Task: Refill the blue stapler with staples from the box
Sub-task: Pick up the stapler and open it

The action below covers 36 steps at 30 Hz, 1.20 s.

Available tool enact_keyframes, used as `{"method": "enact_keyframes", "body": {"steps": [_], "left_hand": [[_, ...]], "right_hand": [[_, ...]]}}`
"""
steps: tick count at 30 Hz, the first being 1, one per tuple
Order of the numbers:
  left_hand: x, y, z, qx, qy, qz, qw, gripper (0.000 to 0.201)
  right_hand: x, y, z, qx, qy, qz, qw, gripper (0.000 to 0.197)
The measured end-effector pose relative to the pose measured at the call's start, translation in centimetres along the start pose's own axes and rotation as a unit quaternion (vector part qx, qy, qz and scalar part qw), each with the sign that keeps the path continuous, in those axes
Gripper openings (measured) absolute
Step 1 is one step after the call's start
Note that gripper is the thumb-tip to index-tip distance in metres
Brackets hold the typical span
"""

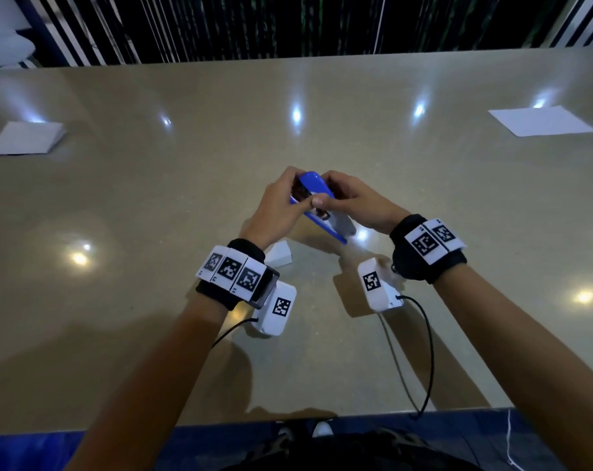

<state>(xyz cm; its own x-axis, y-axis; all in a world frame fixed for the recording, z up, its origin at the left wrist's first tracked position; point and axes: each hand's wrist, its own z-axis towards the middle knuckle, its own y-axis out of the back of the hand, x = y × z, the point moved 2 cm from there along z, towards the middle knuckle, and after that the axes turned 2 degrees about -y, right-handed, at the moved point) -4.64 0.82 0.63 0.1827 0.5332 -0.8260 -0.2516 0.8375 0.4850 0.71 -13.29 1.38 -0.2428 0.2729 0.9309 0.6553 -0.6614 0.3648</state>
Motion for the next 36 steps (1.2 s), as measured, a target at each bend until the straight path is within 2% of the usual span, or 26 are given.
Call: {"method": "enact_keyframes", "body": {"steps": [4,7,9,15,18,24,26,28,30,31,32,34,36], "left_hand": [[0.1,-0.3,0.6,-0.012,0.026,-0.023,0.999,0.037],[-0.1,-0.6,0.1,0.042,0.079,-0.046,0.995,0.035],[-0.2,-0.7,-0.4,0.060,0.084,-0.047,0.994,0.027],[-0.2,-1.0,-1.2,-0.018,0.098,-0.073,0.992,0.020],[-0.3,-1.0,-1.1,-0.053,0.113,-0.085,0.989,0.024],[-0.9,-1.2,-0.8,-0.054,0.126,-0.123,0.983,0.026],[0.2,-1.2,-0.8,-0.073,0.174,-0.175,0.966,0.020],[1.6,-1.3,-1.4,-0.100,0.246,-0.247,0.932,0.015],[3.0,-1.5,-1.8,-0.108,0.261,-0.241,0.928,0.026],[3.7,-1.7,-1.7,-0.110,0.256,-0.242,0.930,0.032],[4.1,-1.8,-1.6,-0.111,0.256,-0.241,0.930,0.030],[5.5,-2.0,-0.9,-0.118,0.256,-0.239,0.929,0.017],[5.4,-1.7,-0.6,-0.132,0.251,-0.224,0.932,0.026]], "right_hand": [[-0.3,-0.7,0.6,-0.064,0.002,0.028,0.998,0.018],[-0.2,-1.1,0.7,-0.083,0.025,0.051,0.995,0.015],[-0.3,-1.2,1.0,-0.094,0.041,0.043,0.994,0.012],[-0.9,-1.7,1.3,-0.111,0.071,0.019,0.991,0.008],[-0.9,-2.0,1.2,-0.138,0.094,0.015,0.986,0.006],[-2.1,-2.8,1.7,-0.162,0.101,0.091,0.977,0.023],[-2.2,-2.4,1.9,-0.199,0.092,0.150,0.964,0.017],[-2.2,-0.9,2.3,-0.253,0.073,0.263,0.928,0.015],[-2.1,0.4,2.7,-0.263,0.061,0.319,0.908,0.020],[-2.0,0.7,2.8,-0.268,0.066,0.308,0.910,0.021],[-1.8,0.9,2.8,-0.266,0.078,0.285,0.917,0.019],[-1.4,1.1,2.8,-0.254,0.107,0.228,0.934,0.019],[-0.9,1.7,2.5,-0.252,0.141,0.169,0.942,0.029]]}}
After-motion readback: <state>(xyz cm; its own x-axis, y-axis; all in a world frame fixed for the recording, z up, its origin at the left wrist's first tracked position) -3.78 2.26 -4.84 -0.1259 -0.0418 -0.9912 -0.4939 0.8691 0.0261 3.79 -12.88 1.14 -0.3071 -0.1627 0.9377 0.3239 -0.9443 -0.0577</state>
